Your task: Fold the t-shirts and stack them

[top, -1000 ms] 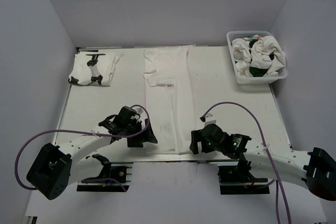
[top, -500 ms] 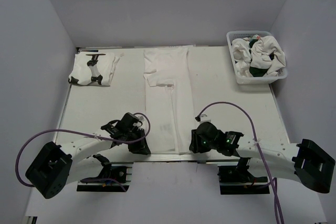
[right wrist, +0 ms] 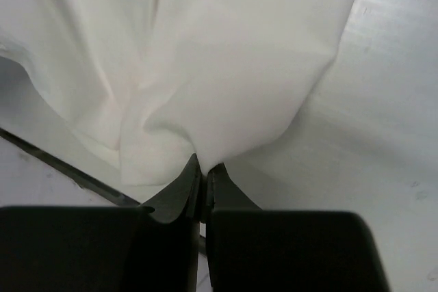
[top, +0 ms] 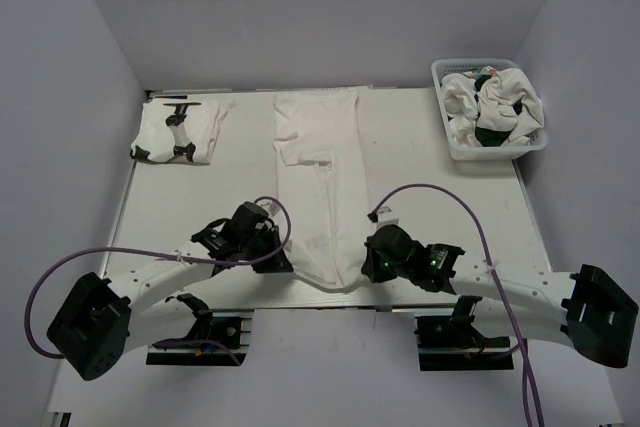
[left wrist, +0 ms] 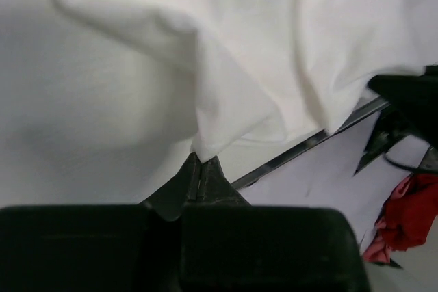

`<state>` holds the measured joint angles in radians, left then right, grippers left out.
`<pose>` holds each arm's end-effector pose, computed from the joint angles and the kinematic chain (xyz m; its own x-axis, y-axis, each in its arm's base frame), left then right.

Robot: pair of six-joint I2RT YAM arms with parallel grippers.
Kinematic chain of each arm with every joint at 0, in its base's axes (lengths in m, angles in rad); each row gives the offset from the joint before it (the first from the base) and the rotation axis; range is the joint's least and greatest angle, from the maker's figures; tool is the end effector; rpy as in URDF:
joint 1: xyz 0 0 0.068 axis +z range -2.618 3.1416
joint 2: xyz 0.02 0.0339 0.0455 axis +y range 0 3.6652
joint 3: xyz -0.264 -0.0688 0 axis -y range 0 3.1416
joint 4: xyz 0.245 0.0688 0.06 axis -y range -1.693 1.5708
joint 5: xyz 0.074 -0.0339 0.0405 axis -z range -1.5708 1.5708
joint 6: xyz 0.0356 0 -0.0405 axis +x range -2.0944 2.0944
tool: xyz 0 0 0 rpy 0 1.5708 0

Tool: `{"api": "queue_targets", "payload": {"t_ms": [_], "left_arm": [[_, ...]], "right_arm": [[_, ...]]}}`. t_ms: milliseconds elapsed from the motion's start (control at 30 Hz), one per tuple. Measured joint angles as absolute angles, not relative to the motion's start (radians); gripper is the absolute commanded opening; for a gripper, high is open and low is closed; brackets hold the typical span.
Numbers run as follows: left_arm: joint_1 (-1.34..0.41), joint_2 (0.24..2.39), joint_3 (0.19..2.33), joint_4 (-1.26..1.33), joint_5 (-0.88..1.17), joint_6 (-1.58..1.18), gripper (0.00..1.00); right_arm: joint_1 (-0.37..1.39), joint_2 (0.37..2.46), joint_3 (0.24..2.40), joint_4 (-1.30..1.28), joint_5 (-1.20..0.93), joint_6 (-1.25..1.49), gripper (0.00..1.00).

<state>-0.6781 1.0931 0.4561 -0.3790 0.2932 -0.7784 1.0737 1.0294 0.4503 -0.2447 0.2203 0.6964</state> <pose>0.1401 -0.1261 0.1586 -0.9763 -0.0767 -0.2026 0.0472 0.8372 -0.5448 0.1002 0.1683 0.1761 -0.7732 -0.1125 -0.6241 -0.3792 0.8708 0.3128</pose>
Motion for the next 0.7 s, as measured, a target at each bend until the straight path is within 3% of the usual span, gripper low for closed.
{"api": "queue_targets", "payload": {"t_ms": [300, 700], "left_arm": [[-0.649, 1.129, 0.662, -0.282, 0.067, -0.756, 0.00], [-0.521, 1.507, 1.001, -0.217, -0.140, -0.714, 0.00]], "right_arm": [[0.979, 1.191, 0.729, -0.263, 0.446, 0.669, 0.00], [0.741, 1.563, 1.048, -0.210, 0.487, 0.566, 0.00]]}}
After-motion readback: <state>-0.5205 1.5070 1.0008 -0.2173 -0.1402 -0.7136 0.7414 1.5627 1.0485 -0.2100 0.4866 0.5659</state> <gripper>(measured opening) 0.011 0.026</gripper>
